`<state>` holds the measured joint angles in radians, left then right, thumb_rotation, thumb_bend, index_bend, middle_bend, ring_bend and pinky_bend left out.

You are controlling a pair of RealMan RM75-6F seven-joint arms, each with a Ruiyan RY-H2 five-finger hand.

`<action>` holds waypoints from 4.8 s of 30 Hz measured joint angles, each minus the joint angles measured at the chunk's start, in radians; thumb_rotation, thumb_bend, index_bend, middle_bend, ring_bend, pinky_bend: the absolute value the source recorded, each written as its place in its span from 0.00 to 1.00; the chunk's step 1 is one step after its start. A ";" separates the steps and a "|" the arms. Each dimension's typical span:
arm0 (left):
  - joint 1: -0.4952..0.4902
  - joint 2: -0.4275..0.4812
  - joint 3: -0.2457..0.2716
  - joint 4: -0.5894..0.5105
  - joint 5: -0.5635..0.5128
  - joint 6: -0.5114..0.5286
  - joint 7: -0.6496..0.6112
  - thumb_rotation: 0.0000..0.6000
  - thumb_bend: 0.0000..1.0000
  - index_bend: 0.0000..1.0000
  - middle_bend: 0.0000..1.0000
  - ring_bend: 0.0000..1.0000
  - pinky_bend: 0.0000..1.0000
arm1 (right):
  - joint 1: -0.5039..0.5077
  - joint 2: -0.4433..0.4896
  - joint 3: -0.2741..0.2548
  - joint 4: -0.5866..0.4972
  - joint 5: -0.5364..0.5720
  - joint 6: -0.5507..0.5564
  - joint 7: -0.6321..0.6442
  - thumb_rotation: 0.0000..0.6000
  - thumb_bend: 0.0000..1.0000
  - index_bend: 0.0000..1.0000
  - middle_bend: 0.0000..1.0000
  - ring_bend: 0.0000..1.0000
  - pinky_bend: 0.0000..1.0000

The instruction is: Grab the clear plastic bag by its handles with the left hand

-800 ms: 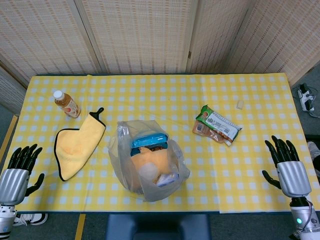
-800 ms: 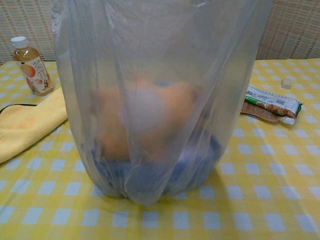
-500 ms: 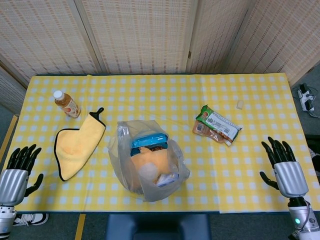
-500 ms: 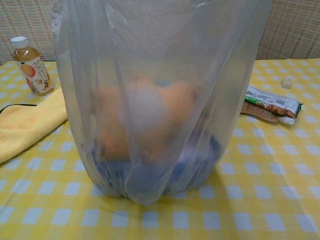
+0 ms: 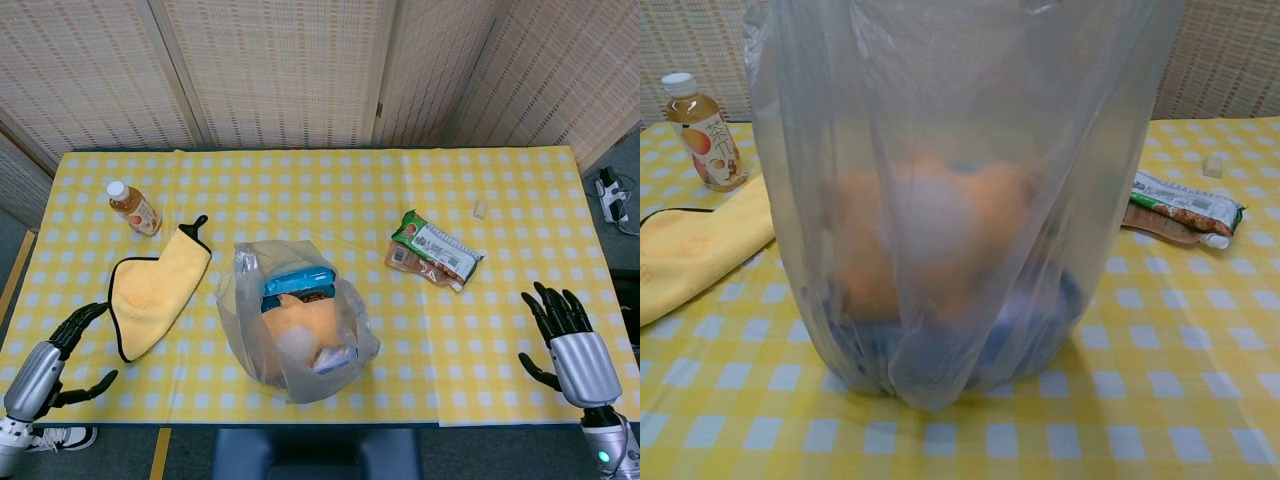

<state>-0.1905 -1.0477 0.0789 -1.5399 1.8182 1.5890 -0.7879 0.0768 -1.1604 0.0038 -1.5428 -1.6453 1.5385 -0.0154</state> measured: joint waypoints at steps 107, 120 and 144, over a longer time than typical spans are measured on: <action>-0.982 -0.083 0.086 -0.011 0.179 -0.260 -1.322 1.00 0.19 0.05 0.02 0.00 0.05 | 0.023 0.061 -0.012 0.024 0.041 -0.088 0.164 1.00 0.29 0.00 0.00 0.00 0.00; -1.048 -0.107 0.100 0.004 0.176 -0.226 -1.472 1.00 0.17 0.00 0.00 0.00 0.02 | 0.020 0.071 -0.016 0.025 0.042 -0.088 0.180 1.00 0.29 0.00 0.00 0.00 0.00; -1.126 -0.122 0.082 -0.008 0.064 -0.249 -1.654 1.00 0.17 0.00 0.03 0.10 0.33 | 0.013 0.088 -0.019 0.030 0.046 -0.084 0.214 1.00 0.29 0.00 0.00 0.00 0.00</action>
<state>-1.3168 -1.1693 0.1610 -1.5477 1.8823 1.3398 -2.4424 0.0898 -1.0726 -0.0152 -1.5130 -1.5990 1.4542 0.1986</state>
